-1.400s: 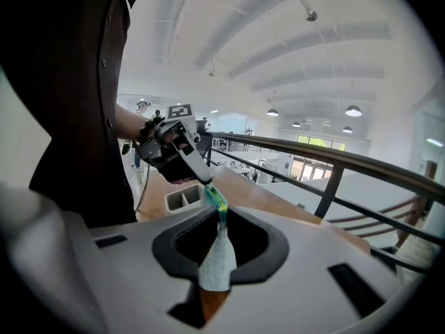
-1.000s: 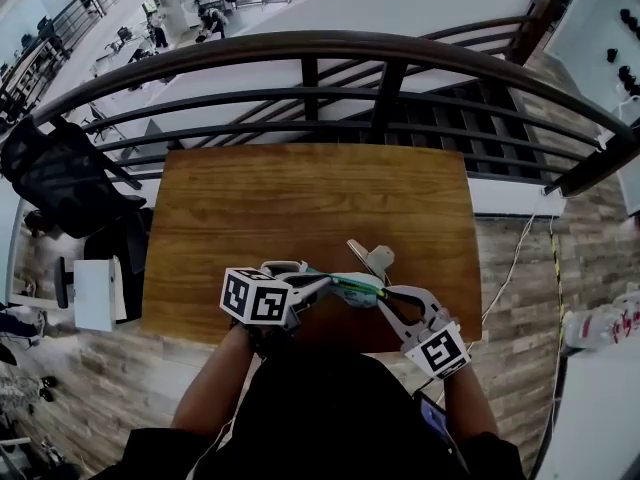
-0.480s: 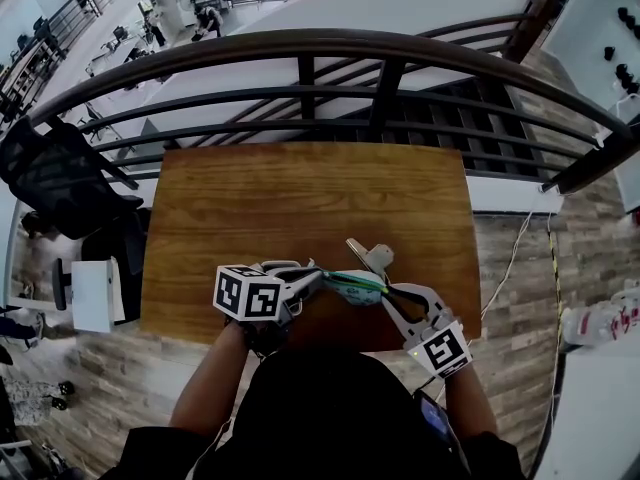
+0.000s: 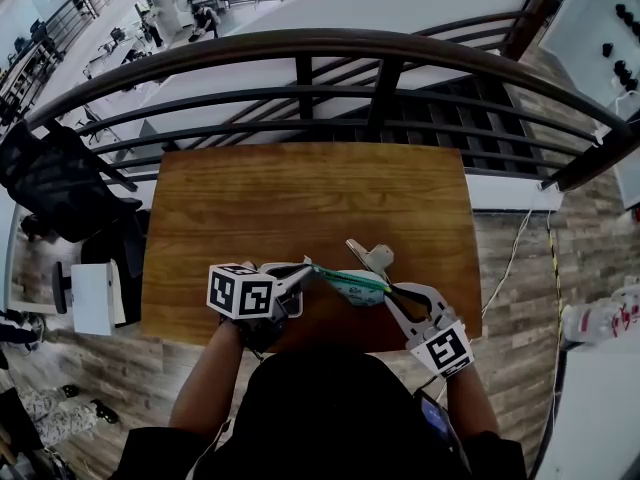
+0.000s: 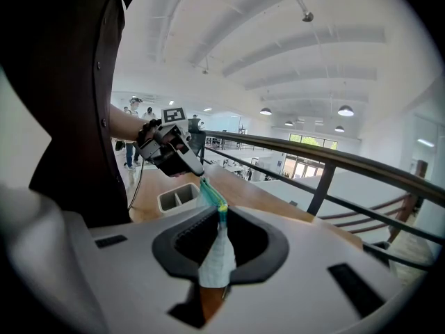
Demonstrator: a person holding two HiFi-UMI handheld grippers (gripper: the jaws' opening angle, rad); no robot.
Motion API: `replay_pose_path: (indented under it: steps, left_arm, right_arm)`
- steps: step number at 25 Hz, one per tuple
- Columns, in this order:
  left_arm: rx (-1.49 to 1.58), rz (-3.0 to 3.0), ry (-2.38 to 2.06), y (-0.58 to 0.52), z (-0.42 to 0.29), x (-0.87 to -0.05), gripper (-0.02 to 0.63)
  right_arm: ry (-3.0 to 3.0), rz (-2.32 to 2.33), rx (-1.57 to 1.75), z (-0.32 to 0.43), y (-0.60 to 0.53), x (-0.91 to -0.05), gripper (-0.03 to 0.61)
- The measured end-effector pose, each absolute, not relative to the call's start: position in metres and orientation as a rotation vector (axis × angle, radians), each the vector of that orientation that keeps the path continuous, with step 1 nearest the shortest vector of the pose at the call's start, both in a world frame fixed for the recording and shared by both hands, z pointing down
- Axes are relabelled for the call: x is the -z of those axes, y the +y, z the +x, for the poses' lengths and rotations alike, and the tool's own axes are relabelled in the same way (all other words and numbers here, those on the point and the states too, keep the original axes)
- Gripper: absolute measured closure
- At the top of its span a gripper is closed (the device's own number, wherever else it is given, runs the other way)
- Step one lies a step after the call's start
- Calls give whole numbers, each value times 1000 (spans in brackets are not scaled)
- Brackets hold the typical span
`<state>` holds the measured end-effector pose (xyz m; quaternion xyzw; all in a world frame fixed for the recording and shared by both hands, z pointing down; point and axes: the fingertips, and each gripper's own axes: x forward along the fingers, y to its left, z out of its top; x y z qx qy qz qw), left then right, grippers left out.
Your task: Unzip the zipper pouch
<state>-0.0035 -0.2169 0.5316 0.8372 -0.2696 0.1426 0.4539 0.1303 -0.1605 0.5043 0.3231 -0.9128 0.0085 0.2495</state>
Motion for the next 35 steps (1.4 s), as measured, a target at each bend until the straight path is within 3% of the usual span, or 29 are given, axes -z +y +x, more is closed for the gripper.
replay_pose_path:
  steps: [35]
  left_arm:
    - [-280,2052,-751,-230,-38,-520,598]
  right_arm:
    - [-2538,876,-69,109,-165,-507,538]
